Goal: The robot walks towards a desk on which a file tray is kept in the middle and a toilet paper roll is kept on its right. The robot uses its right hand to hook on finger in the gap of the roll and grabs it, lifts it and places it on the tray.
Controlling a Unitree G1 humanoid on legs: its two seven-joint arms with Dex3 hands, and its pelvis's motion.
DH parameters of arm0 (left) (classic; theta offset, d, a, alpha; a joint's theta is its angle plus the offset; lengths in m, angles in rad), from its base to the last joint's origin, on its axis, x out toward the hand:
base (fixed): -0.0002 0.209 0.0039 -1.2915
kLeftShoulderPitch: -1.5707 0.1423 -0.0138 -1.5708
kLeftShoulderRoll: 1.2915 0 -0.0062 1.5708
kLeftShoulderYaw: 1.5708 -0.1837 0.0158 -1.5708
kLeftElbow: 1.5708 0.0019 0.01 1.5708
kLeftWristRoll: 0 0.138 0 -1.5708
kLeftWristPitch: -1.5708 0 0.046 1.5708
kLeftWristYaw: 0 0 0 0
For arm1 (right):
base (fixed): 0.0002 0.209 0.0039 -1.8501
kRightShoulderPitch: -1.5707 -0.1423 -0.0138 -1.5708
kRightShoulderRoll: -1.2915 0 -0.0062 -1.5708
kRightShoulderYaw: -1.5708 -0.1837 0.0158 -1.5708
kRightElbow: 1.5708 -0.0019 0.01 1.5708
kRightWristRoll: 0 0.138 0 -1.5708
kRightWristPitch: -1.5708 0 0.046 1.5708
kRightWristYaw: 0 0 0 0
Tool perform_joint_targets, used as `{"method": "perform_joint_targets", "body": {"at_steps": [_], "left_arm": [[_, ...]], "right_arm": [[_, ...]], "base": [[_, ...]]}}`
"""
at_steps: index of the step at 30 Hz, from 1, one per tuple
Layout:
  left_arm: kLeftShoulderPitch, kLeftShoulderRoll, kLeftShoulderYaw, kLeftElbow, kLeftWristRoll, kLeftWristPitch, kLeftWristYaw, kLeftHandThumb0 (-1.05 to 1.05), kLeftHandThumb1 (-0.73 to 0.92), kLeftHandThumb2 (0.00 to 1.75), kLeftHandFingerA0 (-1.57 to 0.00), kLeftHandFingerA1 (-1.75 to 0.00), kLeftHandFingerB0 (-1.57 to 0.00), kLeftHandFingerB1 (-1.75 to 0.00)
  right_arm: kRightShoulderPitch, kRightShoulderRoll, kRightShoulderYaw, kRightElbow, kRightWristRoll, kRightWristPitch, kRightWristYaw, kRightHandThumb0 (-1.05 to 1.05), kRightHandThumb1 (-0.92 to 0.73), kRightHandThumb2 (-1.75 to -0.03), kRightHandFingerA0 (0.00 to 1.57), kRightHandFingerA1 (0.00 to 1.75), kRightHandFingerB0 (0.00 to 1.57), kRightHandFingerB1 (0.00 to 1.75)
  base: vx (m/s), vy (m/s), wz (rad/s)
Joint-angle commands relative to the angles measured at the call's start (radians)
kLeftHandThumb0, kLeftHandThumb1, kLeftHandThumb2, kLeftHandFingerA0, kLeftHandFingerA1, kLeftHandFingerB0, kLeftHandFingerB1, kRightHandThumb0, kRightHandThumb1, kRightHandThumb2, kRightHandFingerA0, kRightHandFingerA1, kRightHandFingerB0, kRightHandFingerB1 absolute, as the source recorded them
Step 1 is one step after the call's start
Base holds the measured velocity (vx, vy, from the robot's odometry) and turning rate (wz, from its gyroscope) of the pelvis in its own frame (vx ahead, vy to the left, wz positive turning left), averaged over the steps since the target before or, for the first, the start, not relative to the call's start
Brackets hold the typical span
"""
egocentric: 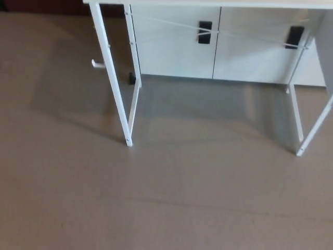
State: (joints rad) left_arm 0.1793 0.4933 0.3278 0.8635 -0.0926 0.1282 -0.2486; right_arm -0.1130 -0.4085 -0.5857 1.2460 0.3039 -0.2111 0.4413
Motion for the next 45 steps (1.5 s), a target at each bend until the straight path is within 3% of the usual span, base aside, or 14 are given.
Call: {"method": "perform_joint_targets", "body": {"at_steps": [1, 9, 14, 15, 16, 18, 25, 26, 27, 29, 34, 39, 40, 45], "left_arm": [[0.011, 0.011, -0.009, -0.016, 0.003, -0.007, -0.006, -0.66, 0.7, 0.61, -0.27, -0.67, -0.42, -0.53], [-0.018, 0.008, -0.007, 0.033, -0.003, -0.019, -0.002, -0.65, 0.52, 0.99, -0.21, -0.64, -0.45, -0.67], [-0.027, 0.01, -0.014, 0.062, 0.004, -0.033, 0.001, -0.73, 0.69, 0.61, -0.3, -0.78, -0.47, -0.59], [-0.023, 0.011, -0.017, 0.052, 0.005, -0.033, 0.003, -0.87, 0.91, 0.67, -0.27, -0.83, -0.14, -0.71], [-0.012, 0.009, -0.016, 0.021, 0.004, -0.014, 0.009, -0.87, 0.91, 0.67, -0.29, -0.85, -0.15, -0.71], [-0.01, 0.002, 0.006, 0.017, -0.024, -0.002, -0.003, -0.85, 0.9, 0.67, -0.26, -0.79, -0.14, -0.66], [-0.024, 0.003, 0.002, 0.041, -0.011, -0.019, 0.004, -0.85, 0.9, 0.67, -0.28, -0.8, -0.13, -0.67], [-0.024, 0.004, -0.006, 0.039, -0.001, -0.025, 0.006, -0.88, 0.69, 1.0, -0.29, -0.73, -0.16, -0.66], [-0.019, 0.005, -0.003, 0.029, -0.006, -0.017, 0.0, -0.87, 0.89, 0.67, -0.29, -0.81, -0.13, -0.69], [-0.02, -0.001, 0.014, 0.023, -0.023, -0.009, 0.002, -0.86, 0.89, 0.67, -0.29, -0.81, -0.14, -0.69], [-0.015, -0.001, 0.016, -0.012, -0.026, 0.035, 0.009, -0.84, 0.9, 0.67, -0.28, -0.8, -0.1, -0.66], [-0.018, -0.008, 0.03, -0.029, -0.031, 0.057, 0.014, -0.85, 0.89, 0.67, -0.3, -0.79, -0.14, -0.66], [-0.015, -0.011, 0.039, -0.041, -0.043, 0.065, 0.005, -0.84, 0.89, 0.67, -0.27, -0.79, -0.12, -0.67], [0.004, -0.012, 0.039, -0.076, -0.037, 0.07, 0.014, -0.85, 0.89, 0.67, -0.31, -0.8, -0.14, -0.67]], "right_arm": [[0.008, -0.01, 0.002, 0.002, 0.013, -0.019, -0.004, -0.65, -0.47, -0.82, 0.0, 0.23, 0.01, 0.19], [-0.002, -0.014, 0.004, 0.003, 0.012, -0.016, -0.007, -0.65, -0.47, -0.82, 0.0, 0.23, 0.01, 0.19], [-0.003, -0.018, 0.007, 0.003, 0.012, -0.015, -0.007, -0.65, -0.47, -0.82, 0.0, 0.23, 0.01, 0.19], [0.173, -0.208, 0.145, -0.037, -0.185, 0.061, -0.18, -0.49, -0.66, -0.6, 0.73, 1.19, 0.61, 0.71], [0.152, -0.24, 0.292, -0.082, -0.331, 0.025, -0.166, -0.68, -0.56, -0.58, 0.28, 0.34, 0.29, 0.31], [0.096, -0.271, 0.406, -0.08, -0.398, 0.013, -0.07, -0.86, -0.53, -0.92, 0.02, 0.22, 0.15, 0.35], [0.085, -0.292, 0.468, -0.061, -0.363, -0.007, -0.067, -0.79, -0.54, -0.92, 0.04, 0.31, 0.1, 0.32], [0.076, -0.303, 0.491, -0.063, -0.368, 0.015, -0.075, -0.82, -0.54, -0.92, 0.04, 0.26, 0.1, 0.31], [0.071, -0.299, 0.493, -0.05, -0.357, 0.01, -0.081, -0.8, -0.51, -0.92, 0.03, 0.3, 0.09, 0.33], [0.081, -0.303, 0.504, -0.057, -0.341, 0.004, -0.083, -0.83, -0.66, -0.6, 0.02, 0.29, 0.15, 0.26], [0.086, -0.308, 0.521, -0.077, -0.321, 0.007, -0.099, -0.77, -0.52, -0.9, 0.01, 0.26, 0.14, 0.37], [0.102, -0.308, 0.496, -0.092, -0.296, -0.016, -0.07, -0.75, -0.68, -0.62, 0.06, 0.3, 0.13, 0.25], [0.101, -0.313, 0.506, -0.093, -0.309, -0.009, -0.075, -0.81, -0.55, -0.94, 0.01, 0.28, 0.12, 0.29], [0.069, -0.322, 0.522, -0.074, -0.337, 0.014, -0.077, -0.76, -0.72, -0.63, 0.04, 0.27, 0.1, 0.23]], "base": [[0.35, 0.005, -0.15], [0.47, 0.137, -0.37], [0.45, 0.18, -0.14], [0.35, 0.028, 0.02], [0.35, -0.01, 0.26], [0.35, -0.042, 0.11], [0.41, -0.239, 0.13], [0.41, -0.298, 0.09], [0.32, -0.106, 0.02], [0.27, -0.065, -0.01], [0.27, -0.014, -0.14], [0.37, 0.104, -0.26], [0.36, 0.09, -0.16], [0.32, 0.062, 0.05]]}}
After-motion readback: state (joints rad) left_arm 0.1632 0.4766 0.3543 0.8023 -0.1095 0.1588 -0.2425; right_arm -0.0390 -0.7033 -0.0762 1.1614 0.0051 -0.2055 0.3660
